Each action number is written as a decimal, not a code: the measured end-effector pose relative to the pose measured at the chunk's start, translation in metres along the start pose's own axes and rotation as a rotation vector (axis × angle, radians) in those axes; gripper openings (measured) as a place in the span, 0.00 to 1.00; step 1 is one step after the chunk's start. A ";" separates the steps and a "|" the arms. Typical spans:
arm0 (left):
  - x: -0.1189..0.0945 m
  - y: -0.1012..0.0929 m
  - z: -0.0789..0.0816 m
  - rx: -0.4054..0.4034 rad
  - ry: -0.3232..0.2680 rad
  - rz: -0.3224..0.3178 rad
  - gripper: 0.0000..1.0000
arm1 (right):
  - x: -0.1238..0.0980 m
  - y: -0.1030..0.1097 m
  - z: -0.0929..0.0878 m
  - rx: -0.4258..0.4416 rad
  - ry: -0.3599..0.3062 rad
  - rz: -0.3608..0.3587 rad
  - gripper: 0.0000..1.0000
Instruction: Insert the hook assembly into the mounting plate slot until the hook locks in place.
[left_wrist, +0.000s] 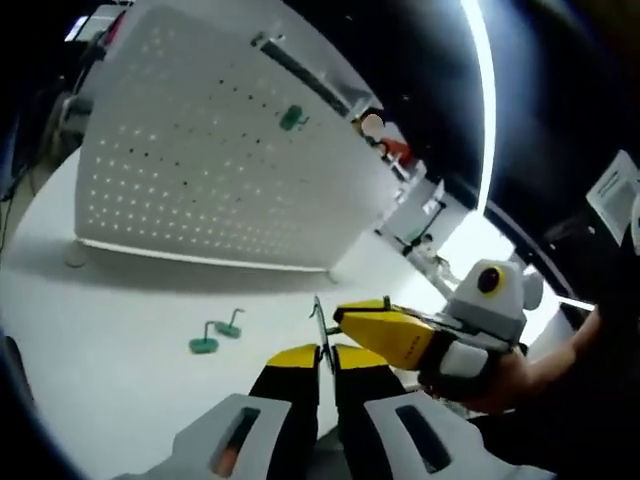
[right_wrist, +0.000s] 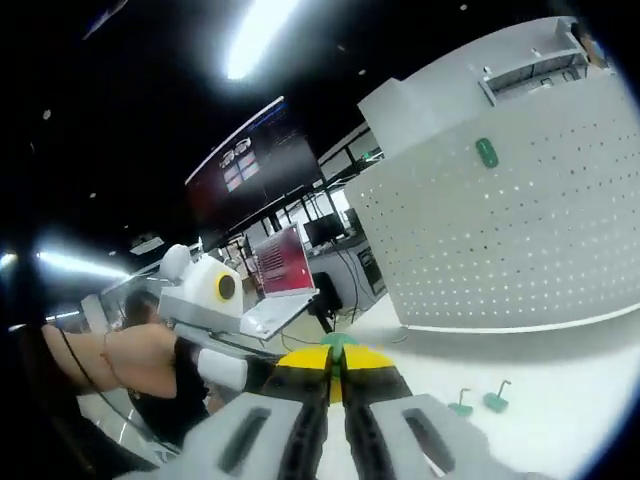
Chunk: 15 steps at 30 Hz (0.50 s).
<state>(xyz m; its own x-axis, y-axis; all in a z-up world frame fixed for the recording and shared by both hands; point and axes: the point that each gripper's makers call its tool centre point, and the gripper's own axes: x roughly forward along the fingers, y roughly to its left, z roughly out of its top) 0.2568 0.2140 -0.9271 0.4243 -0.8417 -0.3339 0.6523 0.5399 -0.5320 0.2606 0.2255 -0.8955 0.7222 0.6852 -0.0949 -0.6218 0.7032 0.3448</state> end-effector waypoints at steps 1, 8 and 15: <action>0.000 0.000 0.000 0.006 0.002 0.007 0.03 | 0.000 0.000 0.000 -0.012 0.001 -0.004 0.00; 0.002 0.002 0.001 -0.017 0.001 0.020 0.01 | 0.000 -0.003 0.000 -0.026 0.005 -0.013 0.01; 0.003 0.003 0.008 0.042 -0.015 0.045 0.01 | -0.001 -0.006 0.004 0.043 0.008 -0.019 0.03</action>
<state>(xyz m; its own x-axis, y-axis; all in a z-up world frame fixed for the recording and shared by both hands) 0.2655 0.2133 -0.9235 0.4627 -0.8166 -0.3451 0.6582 0.5772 -0.4833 0.2644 0.2198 -0.8933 0.7312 0.6734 -0.1088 -0.5943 0.7072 0.3829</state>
